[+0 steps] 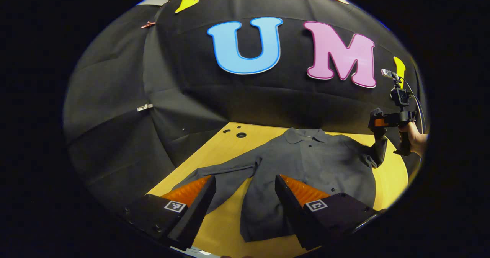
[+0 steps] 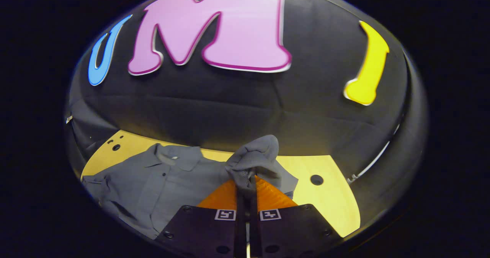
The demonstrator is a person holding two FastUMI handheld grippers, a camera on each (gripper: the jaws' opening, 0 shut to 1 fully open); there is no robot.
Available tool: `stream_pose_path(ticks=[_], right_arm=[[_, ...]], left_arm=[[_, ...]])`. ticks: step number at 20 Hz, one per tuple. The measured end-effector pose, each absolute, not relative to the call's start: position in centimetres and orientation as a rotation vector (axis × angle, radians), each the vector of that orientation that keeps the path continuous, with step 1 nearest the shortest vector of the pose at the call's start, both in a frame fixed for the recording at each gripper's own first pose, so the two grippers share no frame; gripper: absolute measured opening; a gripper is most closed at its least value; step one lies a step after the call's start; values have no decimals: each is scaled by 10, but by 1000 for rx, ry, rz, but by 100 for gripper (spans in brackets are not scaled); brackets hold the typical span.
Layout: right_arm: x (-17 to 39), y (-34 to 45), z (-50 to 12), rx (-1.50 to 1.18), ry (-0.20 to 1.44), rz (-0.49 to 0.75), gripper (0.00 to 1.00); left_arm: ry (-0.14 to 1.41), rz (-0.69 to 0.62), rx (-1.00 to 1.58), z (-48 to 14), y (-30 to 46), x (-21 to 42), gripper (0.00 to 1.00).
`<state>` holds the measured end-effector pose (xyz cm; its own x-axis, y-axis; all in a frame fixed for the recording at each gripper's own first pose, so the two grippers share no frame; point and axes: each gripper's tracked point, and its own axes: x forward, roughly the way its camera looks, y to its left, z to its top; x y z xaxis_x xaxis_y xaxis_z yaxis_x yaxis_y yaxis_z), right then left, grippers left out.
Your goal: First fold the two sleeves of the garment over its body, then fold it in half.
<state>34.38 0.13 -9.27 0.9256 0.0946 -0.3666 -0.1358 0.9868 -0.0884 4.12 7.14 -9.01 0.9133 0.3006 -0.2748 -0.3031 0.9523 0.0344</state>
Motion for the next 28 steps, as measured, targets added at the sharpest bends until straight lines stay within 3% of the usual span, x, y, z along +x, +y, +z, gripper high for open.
stream_pose_path(ticks=[9, 16, 24, 28], right_arm=[[359, 167, -90, -176, 351, 316, 8], [349, 292, -138, -183, 415, 455, 8], [342, 372, -180, -148, 495, 476, 8], [323, 402, -192, -100, 540, 532, 17]], left_arm=[[317, 414, -73, -107, 134, 19, 98], [325, 502, -97, -115, 186, 5, 98], [338, 577, -161, -130, 233, -8, 98], [321, 610, -181, -133, 249, -8, 98]])
